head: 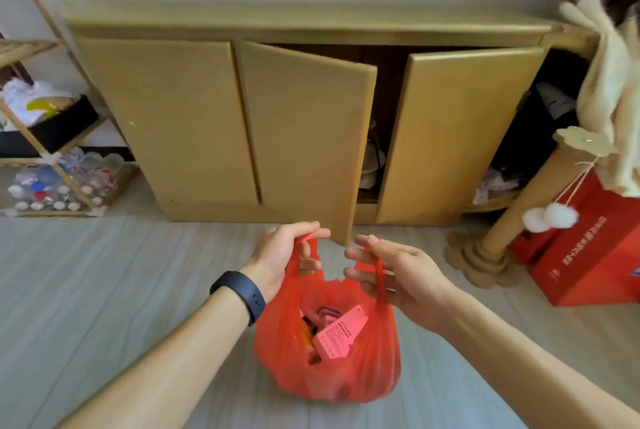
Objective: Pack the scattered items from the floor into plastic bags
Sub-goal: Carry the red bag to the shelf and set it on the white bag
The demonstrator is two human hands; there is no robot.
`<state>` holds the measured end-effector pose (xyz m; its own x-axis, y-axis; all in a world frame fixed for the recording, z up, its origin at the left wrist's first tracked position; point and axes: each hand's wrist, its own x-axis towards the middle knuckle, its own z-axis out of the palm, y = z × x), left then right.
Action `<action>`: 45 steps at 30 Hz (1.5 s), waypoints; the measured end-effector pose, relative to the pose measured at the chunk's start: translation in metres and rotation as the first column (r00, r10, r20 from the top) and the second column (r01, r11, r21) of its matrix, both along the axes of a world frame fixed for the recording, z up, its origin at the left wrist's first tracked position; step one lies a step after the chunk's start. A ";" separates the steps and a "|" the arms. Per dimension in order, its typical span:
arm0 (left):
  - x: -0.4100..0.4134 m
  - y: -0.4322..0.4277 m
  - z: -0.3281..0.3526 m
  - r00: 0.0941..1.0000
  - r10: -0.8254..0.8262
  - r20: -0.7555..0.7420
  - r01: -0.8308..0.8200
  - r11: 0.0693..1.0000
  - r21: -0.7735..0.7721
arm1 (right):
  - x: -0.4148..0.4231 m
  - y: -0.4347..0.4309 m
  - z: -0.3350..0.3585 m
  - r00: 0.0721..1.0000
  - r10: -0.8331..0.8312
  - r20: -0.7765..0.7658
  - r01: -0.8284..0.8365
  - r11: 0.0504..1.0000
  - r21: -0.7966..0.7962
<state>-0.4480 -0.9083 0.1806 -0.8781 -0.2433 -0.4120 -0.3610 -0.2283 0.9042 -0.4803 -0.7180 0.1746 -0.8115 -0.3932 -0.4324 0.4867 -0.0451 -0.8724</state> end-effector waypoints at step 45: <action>0.069 -0.469 0.818 0.784 0.501 -0.366 -0.607 0.742 -0.285 | -0.032 -0.451 0.800 0.923 0.226 -0.312 -0.287 0.944 -0.164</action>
